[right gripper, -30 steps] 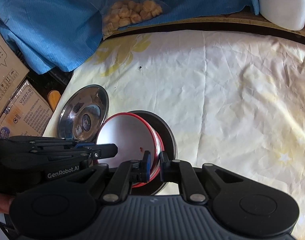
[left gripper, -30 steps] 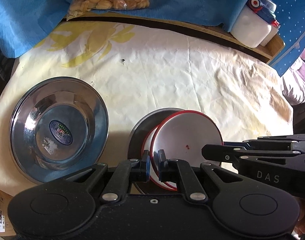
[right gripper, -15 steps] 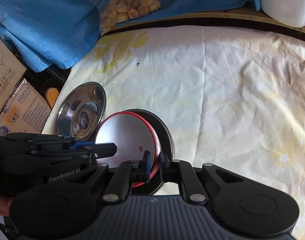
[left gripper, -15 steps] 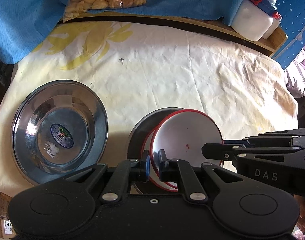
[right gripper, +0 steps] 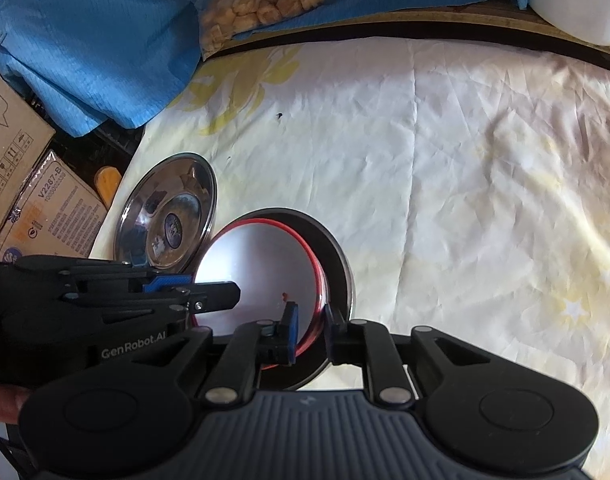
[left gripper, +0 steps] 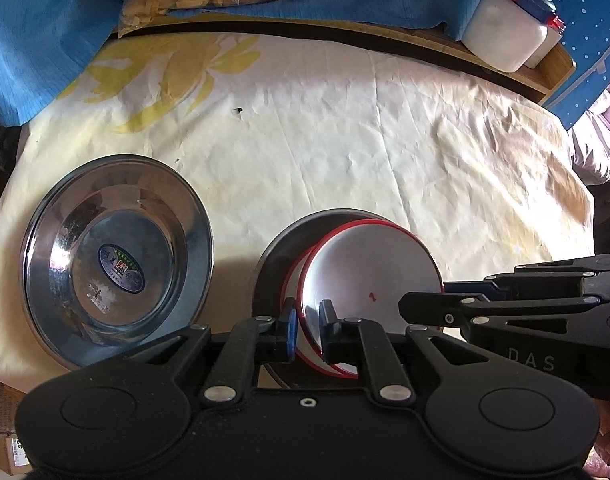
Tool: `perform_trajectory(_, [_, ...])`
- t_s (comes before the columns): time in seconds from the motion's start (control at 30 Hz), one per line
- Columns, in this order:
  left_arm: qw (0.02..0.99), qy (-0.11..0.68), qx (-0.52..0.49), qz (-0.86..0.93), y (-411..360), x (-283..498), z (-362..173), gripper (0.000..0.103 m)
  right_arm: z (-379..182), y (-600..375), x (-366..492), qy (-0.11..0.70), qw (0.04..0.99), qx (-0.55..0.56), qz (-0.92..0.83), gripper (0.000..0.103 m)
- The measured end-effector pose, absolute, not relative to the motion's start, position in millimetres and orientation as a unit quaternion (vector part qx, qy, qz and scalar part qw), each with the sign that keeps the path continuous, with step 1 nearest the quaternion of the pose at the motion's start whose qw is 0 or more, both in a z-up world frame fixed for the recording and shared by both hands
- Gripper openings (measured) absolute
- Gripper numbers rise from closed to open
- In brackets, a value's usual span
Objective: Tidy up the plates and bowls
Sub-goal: 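Lower the second white bowl into the first white bowl with both tools, then open both tools to release the stacked white bowl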
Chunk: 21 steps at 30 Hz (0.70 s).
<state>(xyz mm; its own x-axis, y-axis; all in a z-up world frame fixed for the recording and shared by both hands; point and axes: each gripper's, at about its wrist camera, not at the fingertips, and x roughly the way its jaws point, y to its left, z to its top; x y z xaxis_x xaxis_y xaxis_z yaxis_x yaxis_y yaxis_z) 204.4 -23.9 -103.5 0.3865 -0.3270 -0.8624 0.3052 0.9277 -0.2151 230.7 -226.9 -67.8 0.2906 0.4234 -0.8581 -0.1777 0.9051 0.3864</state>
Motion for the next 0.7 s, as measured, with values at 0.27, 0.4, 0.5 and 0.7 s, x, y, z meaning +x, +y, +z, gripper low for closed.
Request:
perform_trajectory(0.27, [0.837,0.517,-0.003,-0.179,-18,204,-103,0.018,-63,-223,230,0.556,0.804,0.093,0.190,0.019])
perform_trajectory(0.4, [0.836,0.519,-0.010,-0.177,-13,203,-104,0.018,-61,-221,229,0.552,0.807,0.084,0.191,0.019])
perform_trajectory(0.5, [0.838,0.516,-0.019,-0.177,-10,202,-104,0.018,-60,-218,228,0.547,0.812,0.075,0.190,0.021])
perform_trajectory(0.7, [0.840,0.508,-0.051,-0.183,-4,199,-101,0.033,-55,-218,225,0.537,0.820,0.065,0.187,0.023])
